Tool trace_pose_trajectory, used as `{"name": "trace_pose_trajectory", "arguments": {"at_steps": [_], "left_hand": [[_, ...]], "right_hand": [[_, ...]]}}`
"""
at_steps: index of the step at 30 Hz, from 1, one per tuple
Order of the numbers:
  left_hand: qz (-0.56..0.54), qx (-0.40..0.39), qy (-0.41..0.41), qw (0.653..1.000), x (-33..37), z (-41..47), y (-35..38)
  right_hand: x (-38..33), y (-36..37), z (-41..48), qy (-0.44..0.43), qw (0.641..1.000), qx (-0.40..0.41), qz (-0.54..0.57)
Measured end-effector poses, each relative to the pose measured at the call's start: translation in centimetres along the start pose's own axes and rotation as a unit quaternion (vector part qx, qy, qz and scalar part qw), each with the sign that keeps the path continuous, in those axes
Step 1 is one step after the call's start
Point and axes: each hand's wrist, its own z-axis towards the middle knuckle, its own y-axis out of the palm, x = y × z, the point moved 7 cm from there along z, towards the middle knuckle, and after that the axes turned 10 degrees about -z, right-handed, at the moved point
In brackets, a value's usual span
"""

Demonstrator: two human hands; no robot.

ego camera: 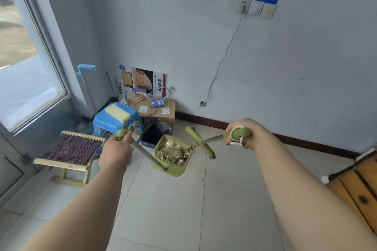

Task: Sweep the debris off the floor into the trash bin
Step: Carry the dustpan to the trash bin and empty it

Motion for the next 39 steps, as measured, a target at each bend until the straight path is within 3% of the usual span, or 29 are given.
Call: {"name": "trace_pose_trajectory", "arguments": {"at_steps": [8,14,22,25,39], "left_hand": [[-0.164,0.060,-0.096,0.980,0.2,6.0,2.6],[-0.261,0.096,-0.220,0.935,-1.1,10.5,3.5],[-0.338,0.141,-0.334,0.868,-0.6,15.0,3.7],[-0.363,0.157,-0.360,0.845,-1.5,16.6,3.7],[-0.423,0.145,-0.449,0.774,-6.0,18.4,5.6]], "right_hand": [[-7.5,-3.4,6.4,-0.030,0.992,0.020,-0.123],[-12.9,-4.1,8.5,-0.031,0.997,0.023,-0.067],[-19.7,-4.0,9.7,-0.072,0.991,0.098,-0.047],[-21.1,-3.0,10.7,-0.078,0.988,0.104,-0.085],[-23.9,-0.8,13.5,-0.064,0.993,0.092,-0.040]]}}
